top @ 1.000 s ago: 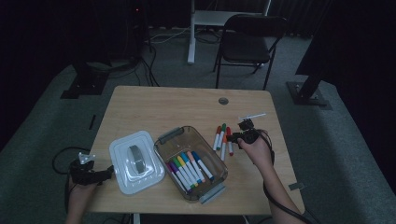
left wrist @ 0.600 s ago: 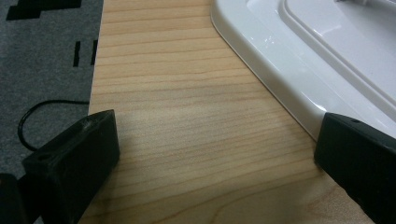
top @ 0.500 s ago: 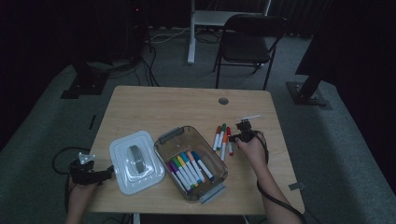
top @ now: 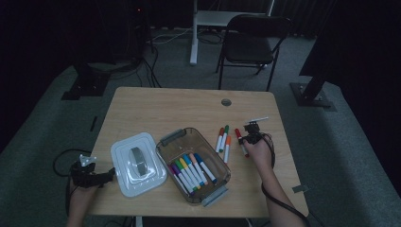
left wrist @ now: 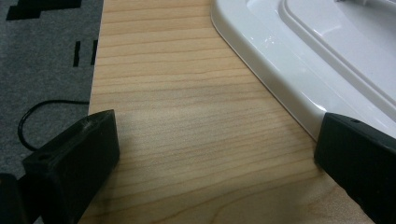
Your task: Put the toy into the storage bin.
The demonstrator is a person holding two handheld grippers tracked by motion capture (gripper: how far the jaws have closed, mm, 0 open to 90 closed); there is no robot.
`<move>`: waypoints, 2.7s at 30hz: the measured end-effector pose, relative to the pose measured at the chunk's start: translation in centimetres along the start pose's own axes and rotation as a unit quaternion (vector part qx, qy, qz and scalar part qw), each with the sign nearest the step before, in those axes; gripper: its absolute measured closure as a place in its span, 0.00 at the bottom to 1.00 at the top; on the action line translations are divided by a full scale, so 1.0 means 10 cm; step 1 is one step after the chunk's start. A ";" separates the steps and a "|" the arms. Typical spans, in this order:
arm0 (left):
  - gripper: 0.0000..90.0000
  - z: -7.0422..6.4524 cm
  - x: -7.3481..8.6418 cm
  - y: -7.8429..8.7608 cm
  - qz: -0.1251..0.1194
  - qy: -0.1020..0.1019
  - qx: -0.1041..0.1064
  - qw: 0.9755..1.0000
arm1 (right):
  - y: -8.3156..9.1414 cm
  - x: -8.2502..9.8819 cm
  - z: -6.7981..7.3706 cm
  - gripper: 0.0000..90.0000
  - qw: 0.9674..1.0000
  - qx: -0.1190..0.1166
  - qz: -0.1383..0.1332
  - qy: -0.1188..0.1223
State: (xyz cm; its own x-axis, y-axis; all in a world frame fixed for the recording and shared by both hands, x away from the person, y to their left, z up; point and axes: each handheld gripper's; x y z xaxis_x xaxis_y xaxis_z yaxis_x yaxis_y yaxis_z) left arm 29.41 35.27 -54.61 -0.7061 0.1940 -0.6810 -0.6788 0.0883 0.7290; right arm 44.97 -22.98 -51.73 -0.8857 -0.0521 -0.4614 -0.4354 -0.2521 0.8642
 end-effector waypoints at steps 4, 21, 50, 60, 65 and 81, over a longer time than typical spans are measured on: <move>0.01 0.00 0.00 0.00 0.001 0.000 0.000 1.000 | 0.05 0.02 -0.08 0.85 1.000 -0.012 -0.009 -0.016; 0.01 0.00 0.00 0.00 0.001 0.000 0.000 1.000 | 0.77 -0.02 -0.04 0.85 0.991 -0.106 -0.069 -0.032; 0.01 0.00 0.00 0.00 0.001 0.000 0.000 1.000 | 1.40 0.11 1.30 0.85 0.951 -0.280 -0.057 0.115; 0.01 0.00 0.00 0.00 0.000 0.000 0.000 1.000 | 1.17 0.20 1.70 0.85 0.944 -0.298 -0.008 0.143; 0.01 0.00 0.00 0.00 0.000 0.000 -0.001 1.000 | 1.01 0.28 1.89 0.85 0.943 -0.288 0.027 0.163; 0.01 0.00 0.00 0.00 0.001 -0.002 -0.001 1.000 | 0.55 0.42 2.25 0.85 0.937 -0.263 0.128 0.192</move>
State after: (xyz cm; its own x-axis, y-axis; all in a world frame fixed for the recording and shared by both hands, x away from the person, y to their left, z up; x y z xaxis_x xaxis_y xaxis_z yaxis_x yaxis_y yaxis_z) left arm 29.41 35.29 -54.59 -0.7066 0.1979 -0.6794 -0.6778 0.0864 0.7301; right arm 35.22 -2.88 -44.37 -0.7824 -0.4951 -0.3777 0.0132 -0.6196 0.7848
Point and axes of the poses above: each handheld gripper's, and its own axes: y roughly backward along the jaws, x roughly out of its underside, z roughly to its left, and after that the axes turned 5 degrees about -y, right-handed
